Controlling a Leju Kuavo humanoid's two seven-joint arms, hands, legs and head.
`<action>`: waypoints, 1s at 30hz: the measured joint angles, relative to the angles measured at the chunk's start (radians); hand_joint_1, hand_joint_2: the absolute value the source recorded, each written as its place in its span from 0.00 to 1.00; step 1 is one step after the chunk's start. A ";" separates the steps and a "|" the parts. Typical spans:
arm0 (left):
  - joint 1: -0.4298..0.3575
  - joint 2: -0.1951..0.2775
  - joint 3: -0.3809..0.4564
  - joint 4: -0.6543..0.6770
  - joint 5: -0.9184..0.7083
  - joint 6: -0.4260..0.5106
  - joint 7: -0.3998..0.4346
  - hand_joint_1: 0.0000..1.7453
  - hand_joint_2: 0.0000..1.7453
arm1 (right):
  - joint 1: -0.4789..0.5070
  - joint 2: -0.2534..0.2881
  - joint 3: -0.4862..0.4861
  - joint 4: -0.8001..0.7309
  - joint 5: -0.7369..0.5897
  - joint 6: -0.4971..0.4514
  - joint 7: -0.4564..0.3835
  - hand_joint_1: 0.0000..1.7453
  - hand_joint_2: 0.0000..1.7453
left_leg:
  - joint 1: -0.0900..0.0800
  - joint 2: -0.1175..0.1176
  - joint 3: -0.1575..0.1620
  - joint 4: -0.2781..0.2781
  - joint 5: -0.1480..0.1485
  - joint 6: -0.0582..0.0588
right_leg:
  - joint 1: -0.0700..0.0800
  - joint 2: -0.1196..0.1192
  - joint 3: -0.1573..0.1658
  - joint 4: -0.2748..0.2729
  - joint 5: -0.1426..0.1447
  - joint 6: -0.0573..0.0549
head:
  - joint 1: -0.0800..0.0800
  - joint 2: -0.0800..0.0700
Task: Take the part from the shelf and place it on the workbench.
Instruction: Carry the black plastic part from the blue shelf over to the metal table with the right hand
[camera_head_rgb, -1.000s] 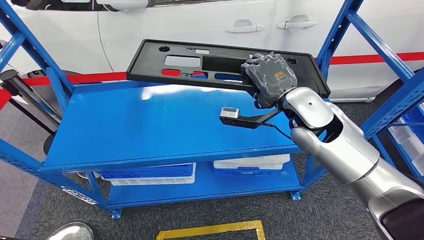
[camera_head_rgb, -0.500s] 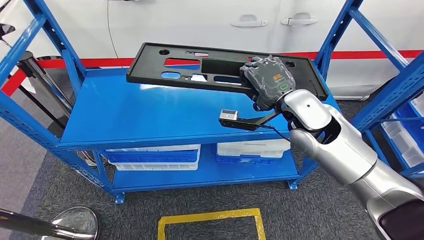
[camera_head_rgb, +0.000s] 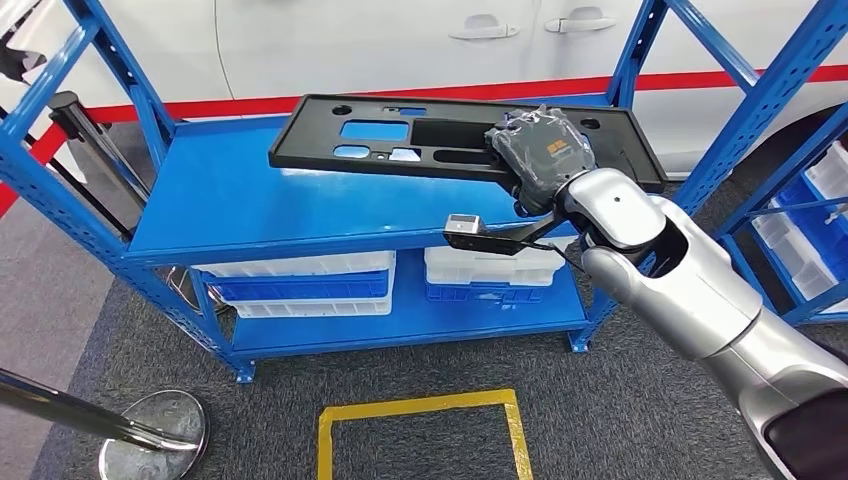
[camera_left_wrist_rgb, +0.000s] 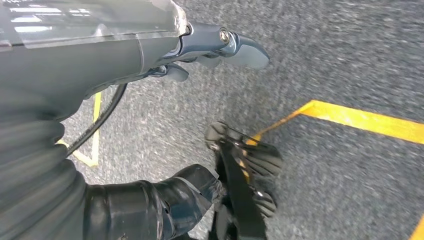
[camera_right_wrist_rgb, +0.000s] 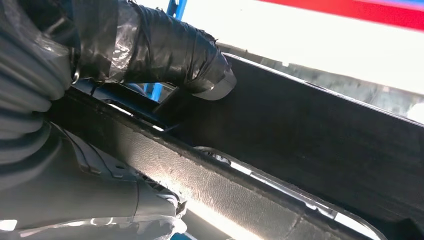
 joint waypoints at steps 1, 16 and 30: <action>-0.001 0.000 0.000 0.000 -0.002 -0.001 -0.002 0.00 1.00 | -0.014 0.008 0.005 0.009 0.003 0.013 0.003 1.00 1.00 | 0.000 0.000 0.044 -0.042 0.023 0.002 | 0.000 0.001 -0.017 0.002 0.013 0.002 | 0.000 0.000; -0.008 0.000 0.008 -0.001 -0.043 -0.002 0.012 0.00 1.00 | -0.250 0.225 0.140 0.147 0.071 0.167 0.085 1.00 1.00 | -0.007 0.005 0.083 -0.283 0.120 0.052 | -0.007 0.003 -0.042 0.232 -0.098 0.048 | 0.000 0.000; -0.005 -0.013 0.016 -0.001 -0.057 -0.002 0.027 0.00 1.00 | -0.330 0.367 0.194 0.287 0.060 0.175 0.103 1.00 1.00 | 0.011 -0.001 -0.005 -0.025 -0.003 -0.016 | -0.001 -0.006 0.040 -0.030 -0.005 -0.006 | -0.003 0.000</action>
